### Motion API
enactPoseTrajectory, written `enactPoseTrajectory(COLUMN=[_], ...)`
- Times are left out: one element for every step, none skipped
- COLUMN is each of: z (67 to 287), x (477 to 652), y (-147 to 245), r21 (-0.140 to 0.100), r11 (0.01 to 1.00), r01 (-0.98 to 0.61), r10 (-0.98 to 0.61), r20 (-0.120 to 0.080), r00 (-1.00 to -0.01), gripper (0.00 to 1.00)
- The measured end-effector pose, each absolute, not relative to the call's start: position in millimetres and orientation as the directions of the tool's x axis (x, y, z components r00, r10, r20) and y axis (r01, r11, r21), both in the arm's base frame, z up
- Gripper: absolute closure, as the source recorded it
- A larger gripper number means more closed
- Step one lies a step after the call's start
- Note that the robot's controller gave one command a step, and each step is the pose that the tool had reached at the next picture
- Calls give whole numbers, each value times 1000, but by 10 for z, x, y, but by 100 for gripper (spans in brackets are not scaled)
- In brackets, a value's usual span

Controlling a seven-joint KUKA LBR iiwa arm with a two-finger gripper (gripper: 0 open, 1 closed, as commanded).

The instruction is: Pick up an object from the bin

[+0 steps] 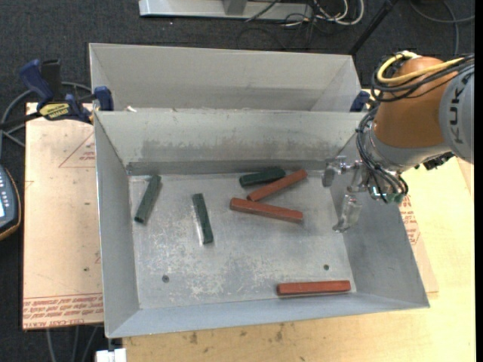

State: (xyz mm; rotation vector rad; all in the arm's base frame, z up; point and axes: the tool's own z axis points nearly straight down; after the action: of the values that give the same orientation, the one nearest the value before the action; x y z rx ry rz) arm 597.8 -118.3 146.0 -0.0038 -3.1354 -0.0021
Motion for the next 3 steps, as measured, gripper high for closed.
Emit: enactPoseTrajectory(z=[688,723,761], x=[6588,6461,6487], y=[-687,-264,-277], r21=[1,1,-1], r11=[995,981,981], r01=[-100,-195,-194], r10=[-100,-195,-194], r20=[-4,-5,-12], r00=[-995,-981,-981], gripper=[0,0,100])
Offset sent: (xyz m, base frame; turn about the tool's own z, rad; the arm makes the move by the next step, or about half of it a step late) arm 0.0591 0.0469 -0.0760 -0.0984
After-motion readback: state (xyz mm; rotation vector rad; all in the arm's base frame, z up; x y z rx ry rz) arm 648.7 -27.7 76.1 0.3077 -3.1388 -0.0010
